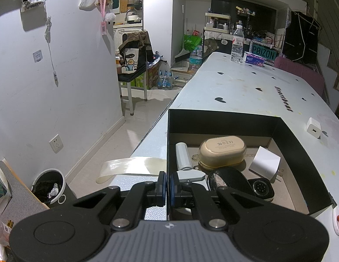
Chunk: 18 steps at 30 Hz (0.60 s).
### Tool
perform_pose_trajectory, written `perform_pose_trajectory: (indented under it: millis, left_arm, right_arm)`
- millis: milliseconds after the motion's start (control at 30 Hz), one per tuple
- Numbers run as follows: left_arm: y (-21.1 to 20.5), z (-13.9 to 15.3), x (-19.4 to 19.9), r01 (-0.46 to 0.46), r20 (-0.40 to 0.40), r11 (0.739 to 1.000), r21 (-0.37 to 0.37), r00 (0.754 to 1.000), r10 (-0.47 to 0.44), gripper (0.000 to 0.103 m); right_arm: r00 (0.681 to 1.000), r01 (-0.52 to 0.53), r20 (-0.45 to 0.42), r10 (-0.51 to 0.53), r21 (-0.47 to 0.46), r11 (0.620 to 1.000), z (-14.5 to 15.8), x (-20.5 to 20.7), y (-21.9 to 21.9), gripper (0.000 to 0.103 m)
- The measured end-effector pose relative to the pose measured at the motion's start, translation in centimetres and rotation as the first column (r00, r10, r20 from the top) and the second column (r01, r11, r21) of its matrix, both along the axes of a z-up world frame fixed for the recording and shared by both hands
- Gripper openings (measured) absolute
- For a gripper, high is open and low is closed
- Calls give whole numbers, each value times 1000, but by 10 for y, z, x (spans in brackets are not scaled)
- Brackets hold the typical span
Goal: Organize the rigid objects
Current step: 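Reach the right gripper to the white tape measure and grasp it, then carry the white tape measure into the box and release it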
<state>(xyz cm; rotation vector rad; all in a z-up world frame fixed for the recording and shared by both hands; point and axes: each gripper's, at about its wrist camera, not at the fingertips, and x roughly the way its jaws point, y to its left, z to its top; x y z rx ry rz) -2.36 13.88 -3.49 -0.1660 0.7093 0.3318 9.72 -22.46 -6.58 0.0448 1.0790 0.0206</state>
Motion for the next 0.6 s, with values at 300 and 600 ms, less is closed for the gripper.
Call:
perform_pose_trajectory:
  millis: [300, 600]
  left_arm:
    - [-2, 0, 0, 0, 0, 1000, 0, 1000, 0, 4]
    - [-1, 0, 0, 0, 0, 1000, -1, 1000, 0, 4]
  right_arm:
    - [999, -13, 49, 12, 34, 999, 14, -3, 2, 57]
    - [932, -317, 215, 290, 99, 943, 86, -31, 77, 57]
